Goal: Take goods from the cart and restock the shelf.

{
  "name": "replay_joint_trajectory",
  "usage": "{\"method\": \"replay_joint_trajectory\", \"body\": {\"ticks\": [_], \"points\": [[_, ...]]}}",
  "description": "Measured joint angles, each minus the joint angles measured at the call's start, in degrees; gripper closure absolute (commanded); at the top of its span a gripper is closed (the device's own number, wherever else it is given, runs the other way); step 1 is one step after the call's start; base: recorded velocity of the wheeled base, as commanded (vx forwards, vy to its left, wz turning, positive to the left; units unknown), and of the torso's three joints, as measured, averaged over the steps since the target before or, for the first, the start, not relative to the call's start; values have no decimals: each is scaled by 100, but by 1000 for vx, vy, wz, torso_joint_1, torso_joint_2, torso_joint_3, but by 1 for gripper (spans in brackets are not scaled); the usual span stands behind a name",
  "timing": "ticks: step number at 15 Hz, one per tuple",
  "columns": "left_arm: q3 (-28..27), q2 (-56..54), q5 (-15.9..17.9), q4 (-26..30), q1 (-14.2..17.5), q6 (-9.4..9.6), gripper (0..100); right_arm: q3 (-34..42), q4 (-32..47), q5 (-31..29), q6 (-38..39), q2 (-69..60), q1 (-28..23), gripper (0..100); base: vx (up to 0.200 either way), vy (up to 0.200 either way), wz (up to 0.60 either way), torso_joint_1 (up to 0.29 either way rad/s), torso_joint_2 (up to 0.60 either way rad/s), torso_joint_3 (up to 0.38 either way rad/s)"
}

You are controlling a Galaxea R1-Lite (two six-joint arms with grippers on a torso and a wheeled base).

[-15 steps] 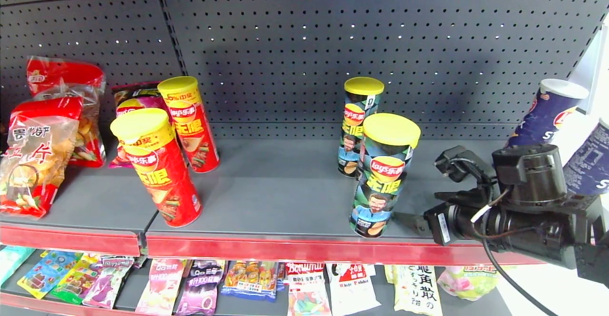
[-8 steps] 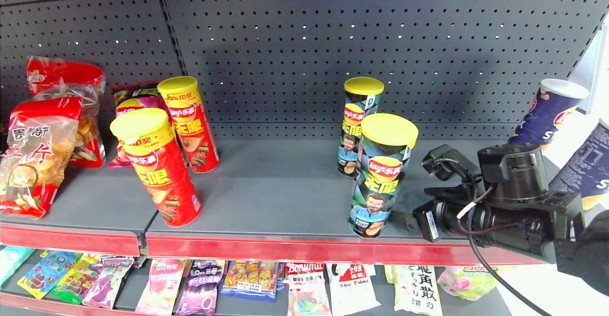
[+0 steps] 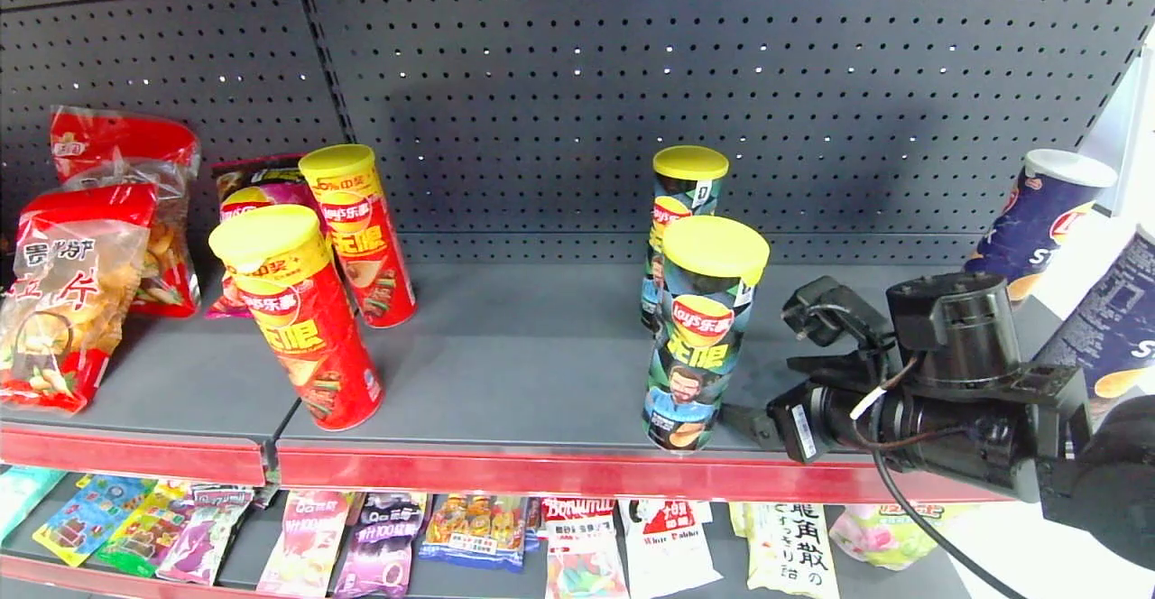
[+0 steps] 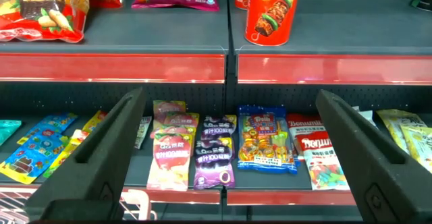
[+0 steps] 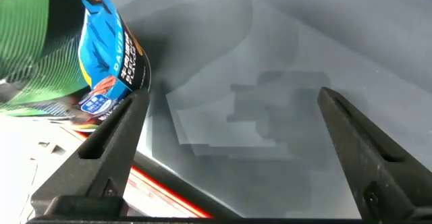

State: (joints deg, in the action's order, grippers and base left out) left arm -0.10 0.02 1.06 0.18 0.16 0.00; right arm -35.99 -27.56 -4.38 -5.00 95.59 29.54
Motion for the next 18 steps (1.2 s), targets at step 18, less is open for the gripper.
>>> {"method": "replay_joint_trajectory", "body": {"ticks": [18], "points": [[0, 0, 0, 0, 0, 0, 0, -108, -126, 0, -6, 116, 108, 0, 0, 0, 0, 0, 0, 0]]}}
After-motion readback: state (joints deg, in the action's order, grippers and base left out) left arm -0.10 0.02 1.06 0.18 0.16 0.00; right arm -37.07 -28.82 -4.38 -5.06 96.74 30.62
